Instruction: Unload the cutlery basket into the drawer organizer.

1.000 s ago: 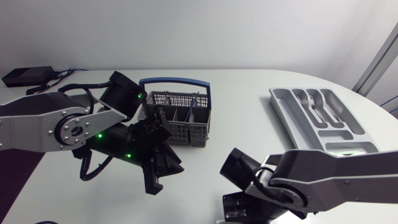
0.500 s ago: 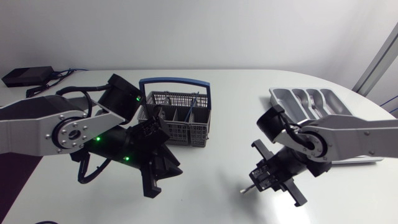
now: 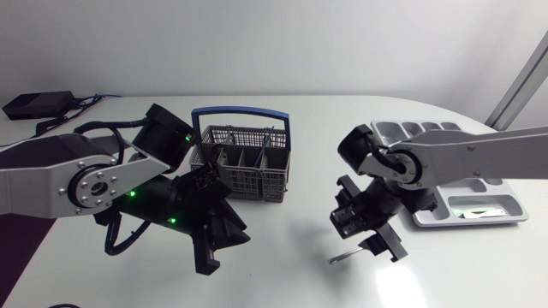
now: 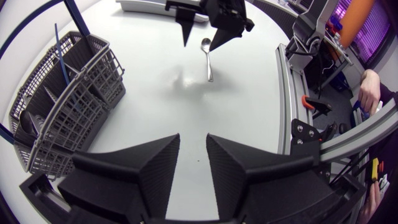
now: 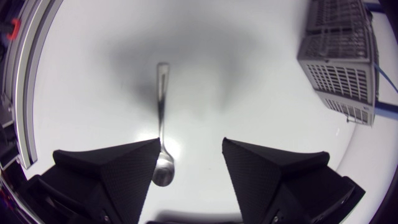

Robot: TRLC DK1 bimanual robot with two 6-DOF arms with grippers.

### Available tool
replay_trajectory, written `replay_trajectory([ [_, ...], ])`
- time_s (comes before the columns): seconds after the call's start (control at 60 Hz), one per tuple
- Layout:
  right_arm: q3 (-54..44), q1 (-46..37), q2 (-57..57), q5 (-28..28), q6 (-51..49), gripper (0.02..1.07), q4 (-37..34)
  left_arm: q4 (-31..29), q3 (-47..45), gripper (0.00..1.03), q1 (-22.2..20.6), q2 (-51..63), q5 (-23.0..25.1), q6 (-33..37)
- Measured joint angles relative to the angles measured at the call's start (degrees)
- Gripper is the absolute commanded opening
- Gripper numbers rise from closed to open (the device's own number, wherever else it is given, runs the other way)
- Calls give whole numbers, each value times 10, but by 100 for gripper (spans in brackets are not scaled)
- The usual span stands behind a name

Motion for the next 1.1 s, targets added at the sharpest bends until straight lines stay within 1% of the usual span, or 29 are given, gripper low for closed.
replay_trajectory([
  [0.117, 47, 11, 7, -7, 134, 103, -16, 0, -6, 34, 0, -2, 0, 0],
  [0.25, 72, 19, 30, -13, 267, 103, -72, 7, -7, 34, 0, -2, 0, 0],
  [0.3, 66, 22, 32, -21, 300, 100, -85, 14, -7, 34, 0, -1, 0, 0],
  [0.367, 54, 23, 33, -32, 337, 92, -97, 16, -7, 34, -1, -1, 0, 0],
  [0.433, 40, 21, 33, -47, 366, 82, -106, 17, -7, 34, -2, 2, 0, 0],
  [0.533, 20, -1, 33, -73, 400, 52, -117, 22, -7, 34, -7, 15, 0, 0],
  [0.567, 16, -10, 35, -80, 405, 45, -117, 26, -5, 34, -8, 21, 0, 0],
  [0.667, 4, -47, 41, -98, 418, 29, -114, 37, 8, 34, -15, 51, 0, 0],
  [0.85, -27, -84, 46, -97, 440, 28, -91, 61, 46, 34, -51, 133, 0, 0],
  [0.95, -42, -94, 45, -96, 447, 28, -76, 82, 66, 34, -74, 173, -12, 0],
  [1.1, -49, -116, 39, -84, 456, 28, -49, 94, 94, 34, -97, 221, -23, 0],
])
